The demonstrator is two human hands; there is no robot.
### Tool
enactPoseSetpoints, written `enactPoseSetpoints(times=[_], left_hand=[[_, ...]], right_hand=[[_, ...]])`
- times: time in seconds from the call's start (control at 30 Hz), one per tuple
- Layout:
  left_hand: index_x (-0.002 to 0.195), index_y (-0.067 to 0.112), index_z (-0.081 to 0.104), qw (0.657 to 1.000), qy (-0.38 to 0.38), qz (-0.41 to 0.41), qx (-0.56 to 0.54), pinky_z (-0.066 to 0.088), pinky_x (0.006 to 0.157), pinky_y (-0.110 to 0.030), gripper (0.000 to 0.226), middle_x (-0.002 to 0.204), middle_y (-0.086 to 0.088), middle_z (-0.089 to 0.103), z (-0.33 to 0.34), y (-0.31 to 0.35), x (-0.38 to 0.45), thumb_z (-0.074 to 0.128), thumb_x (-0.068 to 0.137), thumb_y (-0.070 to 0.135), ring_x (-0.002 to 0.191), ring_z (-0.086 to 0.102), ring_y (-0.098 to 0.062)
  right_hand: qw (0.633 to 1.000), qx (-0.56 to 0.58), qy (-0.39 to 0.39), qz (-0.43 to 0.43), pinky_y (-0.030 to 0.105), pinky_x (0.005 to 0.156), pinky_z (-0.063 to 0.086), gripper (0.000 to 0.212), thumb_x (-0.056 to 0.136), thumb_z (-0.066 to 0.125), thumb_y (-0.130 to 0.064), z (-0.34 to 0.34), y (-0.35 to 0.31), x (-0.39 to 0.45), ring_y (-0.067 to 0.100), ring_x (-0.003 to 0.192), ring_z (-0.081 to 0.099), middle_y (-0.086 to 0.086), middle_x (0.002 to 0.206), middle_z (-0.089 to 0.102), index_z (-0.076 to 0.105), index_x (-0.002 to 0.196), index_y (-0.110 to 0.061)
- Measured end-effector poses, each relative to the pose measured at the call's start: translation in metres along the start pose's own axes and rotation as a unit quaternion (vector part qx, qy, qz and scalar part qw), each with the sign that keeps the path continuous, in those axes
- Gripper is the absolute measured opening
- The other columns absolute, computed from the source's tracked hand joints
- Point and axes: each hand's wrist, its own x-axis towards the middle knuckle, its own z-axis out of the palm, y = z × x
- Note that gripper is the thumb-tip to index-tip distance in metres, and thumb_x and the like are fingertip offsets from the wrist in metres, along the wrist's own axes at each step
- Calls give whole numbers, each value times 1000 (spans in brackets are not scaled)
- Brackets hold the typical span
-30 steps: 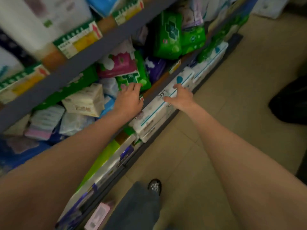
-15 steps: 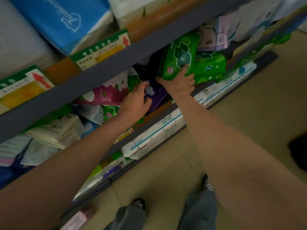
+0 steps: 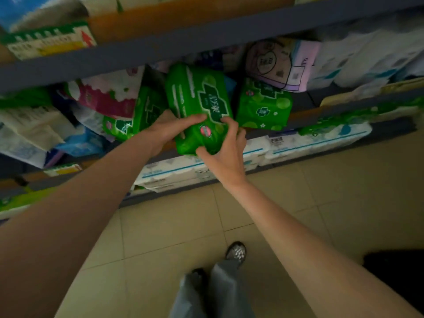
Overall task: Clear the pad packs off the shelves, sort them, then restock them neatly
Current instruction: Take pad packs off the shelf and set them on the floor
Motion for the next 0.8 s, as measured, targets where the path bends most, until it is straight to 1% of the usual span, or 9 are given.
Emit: enactPoseSetpoints(times=[0.07,0.13,0.17,0.27,0.33,0.43,0.53,0.67,0.8], left_hand=[[114,20,51,998,35,-33,-36,52,88,-33,48,114,-3,63,-1,-17,-7,74,75,37,98,62,-18],[118,18,49,997,51,-59,-14,50,89,-35,55,115,-4,61,-9,-38,-17,75,74,39,98,60,-19],[121,18,47,996,56,-63,8,49,90,-35,59,116,-4,59,-14,-49,-23,75,73,40,97,59,-19],[124,18,48,994,56,-82,38,47,91,-37,71,116,-5,59,-20,-69,-47,77,66,47,101,57,-22],[122,22,50,994,30,-100,32,48,89,-36,76,115,-3,60,-16,-76,-59,78,58,51,103,57,-22],[118,28,52,994,-2,-105,21,48,77,-29,54,109,2,62,-2,-80,-70,75,71,42,95,59,-15],[104,33,56,990,-12,-141,20,46,92,-35,53,108,2,64,17,-87,-70,80,59,47,102,60,-19],[102,27,56,988,-5,-154,-14,48,73,-28,74,97,3,68,54,-85,-69,85,38,48,88,63,-14],[116,21,51,984,3,-175,-43,47,85,-35,73,108,-6,65,76,-81,-75,80,51,38,99,61,-24]], right_hand=[[991,-31,-124,-26,46,105,33,77,77,73,-35,-15,7,-5,28,125,31,11,132,31,27,137,-23],[965,-106,-235,-41,47,111,27,70,82,65,-47,-35,14,-1,28,135,26,8,143,26,30,140,-27],[958,-154,-234,-56,48,113,25,66,84,62,-49,-44,18,5,28,136,25,8,145,26,34,139,-25],[938,-318,-93,-100,43,115,22,72,85,65,-39,-67,30,33,34,138,23,20,149,21,30,143,-13],[880,-453,-54,-132,45,116,15,88,81,70,-36,-78,40,51,39,140,16,25,152,12,19,147,-11],[798,-572,-74,-175,55,114,8,109,72,78,-38,-90,55,81,45,140,8,24,154,3,5,151,-18],[759,-608,-100,-209,58,112,8,117,70,80,-36,-96,72,106,45,139,8,24,154,1,-4,151,-24],[720,-635,-94,-263,60,110,12,111,78,74,-25,-113,89,124,49,136,15,26,152,8,-11,149,-31],[742,-588,-104,-304,52,105,22,105,76,74,-21,-131,70,137,45,128,27,25,145,23,2,151,-30]])
